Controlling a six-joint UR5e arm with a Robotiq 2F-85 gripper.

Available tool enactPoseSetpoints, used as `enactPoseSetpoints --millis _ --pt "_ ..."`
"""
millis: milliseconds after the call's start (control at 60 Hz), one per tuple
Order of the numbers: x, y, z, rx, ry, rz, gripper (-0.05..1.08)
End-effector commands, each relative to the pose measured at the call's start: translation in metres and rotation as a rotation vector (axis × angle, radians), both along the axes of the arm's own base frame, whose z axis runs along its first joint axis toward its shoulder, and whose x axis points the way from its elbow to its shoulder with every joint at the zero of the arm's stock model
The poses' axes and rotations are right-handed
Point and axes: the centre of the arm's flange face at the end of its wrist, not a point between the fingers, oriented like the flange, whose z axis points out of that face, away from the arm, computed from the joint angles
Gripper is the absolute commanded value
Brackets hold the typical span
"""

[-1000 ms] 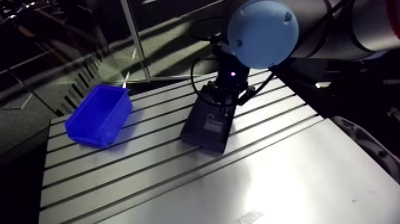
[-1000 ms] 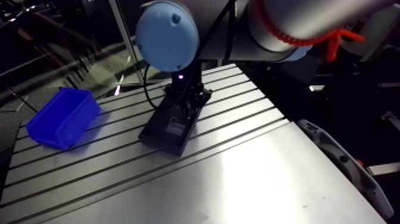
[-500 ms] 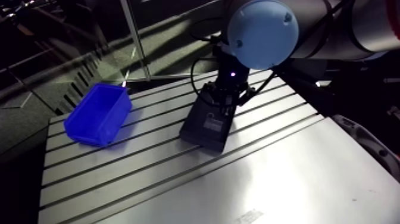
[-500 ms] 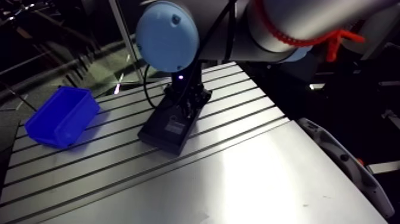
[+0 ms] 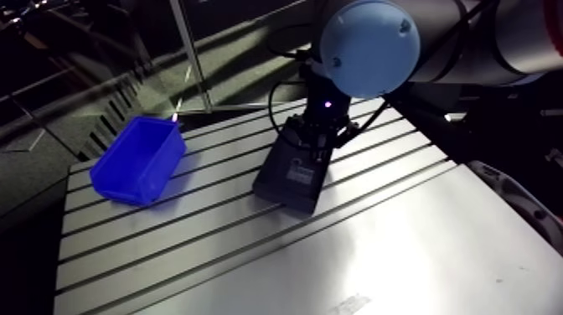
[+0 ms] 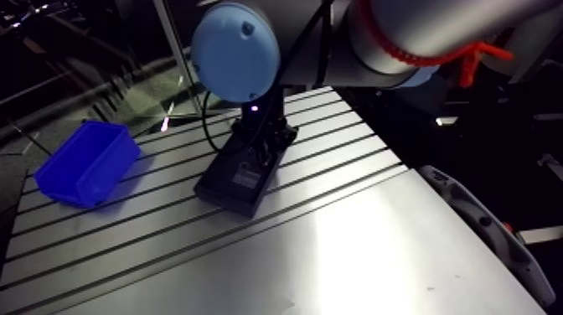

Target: Pick up the M10 bolt from the tray and put it into the blue bin.

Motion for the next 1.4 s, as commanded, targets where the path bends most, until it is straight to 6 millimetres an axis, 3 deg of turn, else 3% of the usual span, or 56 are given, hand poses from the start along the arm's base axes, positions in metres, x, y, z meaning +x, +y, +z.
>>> enactPoseSetpoints --millis 17,450,817,983,1133,1217,1250,1400 --pt "0.0 0.0 0.0 0.002 0.003 0.001 0.75" --pt "-0.001 0.0 -0.003 0.0 -0.001 0.001 0.81" --pt "-0.01 0.001 0.018 0.01 0.035 0.006 0.87" --pt "-0.015 -0.002 0.04 0.015 0.051 0.021 0.92" --pt "-0.022 -0.013 0.072 0.018 0.079 0.05 0.96" --pt "-0.024 -0.021 0.103 0.019 0.101 0.093 1.0" --pt "-0.024 -0.021 0.103 0.019 0.101 0.093 1.0" --pt "-0.029 -0.041 0.138 0.015 0.118 0.179 1.03"
